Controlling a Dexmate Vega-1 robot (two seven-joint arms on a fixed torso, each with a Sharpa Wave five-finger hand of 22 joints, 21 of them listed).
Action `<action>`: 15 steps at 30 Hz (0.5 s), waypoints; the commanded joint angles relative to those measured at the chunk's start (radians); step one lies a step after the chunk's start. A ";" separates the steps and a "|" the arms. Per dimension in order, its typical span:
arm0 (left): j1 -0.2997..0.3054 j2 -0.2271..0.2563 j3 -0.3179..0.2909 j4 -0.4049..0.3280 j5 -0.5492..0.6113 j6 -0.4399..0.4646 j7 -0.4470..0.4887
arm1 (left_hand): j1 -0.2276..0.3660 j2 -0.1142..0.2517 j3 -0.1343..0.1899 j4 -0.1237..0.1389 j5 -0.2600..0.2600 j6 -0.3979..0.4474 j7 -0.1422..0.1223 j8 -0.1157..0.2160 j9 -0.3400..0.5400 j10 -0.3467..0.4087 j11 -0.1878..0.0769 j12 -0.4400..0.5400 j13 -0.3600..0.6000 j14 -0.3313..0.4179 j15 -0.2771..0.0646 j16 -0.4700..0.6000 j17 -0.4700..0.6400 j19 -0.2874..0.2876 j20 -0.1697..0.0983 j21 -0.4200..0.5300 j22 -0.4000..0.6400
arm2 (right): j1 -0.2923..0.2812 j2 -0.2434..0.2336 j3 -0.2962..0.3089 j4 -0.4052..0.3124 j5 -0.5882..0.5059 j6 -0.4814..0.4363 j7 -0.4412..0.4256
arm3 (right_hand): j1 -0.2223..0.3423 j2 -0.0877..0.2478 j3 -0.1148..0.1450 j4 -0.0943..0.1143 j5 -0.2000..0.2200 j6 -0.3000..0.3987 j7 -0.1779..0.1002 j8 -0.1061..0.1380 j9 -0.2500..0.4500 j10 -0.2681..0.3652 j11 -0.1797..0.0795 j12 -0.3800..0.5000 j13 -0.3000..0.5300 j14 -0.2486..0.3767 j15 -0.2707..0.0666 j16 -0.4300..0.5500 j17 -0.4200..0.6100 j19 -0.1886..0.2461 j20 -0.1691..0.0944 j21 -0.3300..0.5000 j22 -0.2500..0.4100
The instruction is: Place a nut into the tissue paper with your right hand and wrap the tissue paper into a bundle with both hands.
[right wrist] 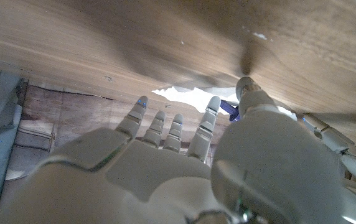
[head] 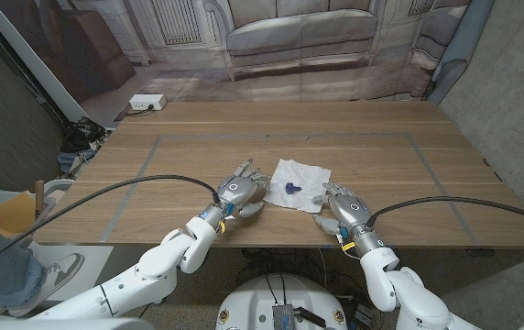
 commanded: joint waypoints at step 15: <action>-0.039 -0.037 -0.001 0.071 -0.100 -0.096 0.068 | 0.055 0.020 0.040 0.004 -0.033 0.214 -0.002 0.075 0.006 0.098 -0.001 0.005 0.003 0.058 -0.121 0.003 0.002 0.034 -0.005 0.013 0.002 | 0.017 0.023 0.016 0.060 0.043 0.067 -0.115 | 0.033 0.003 0.002 0.003 0.019 0.095 -0.001 0.040 0.014 0.080 -0.019 0.036 0.001 0.087 -0.025 0.023 -0.001 0.062 -0.015 0.025 0.003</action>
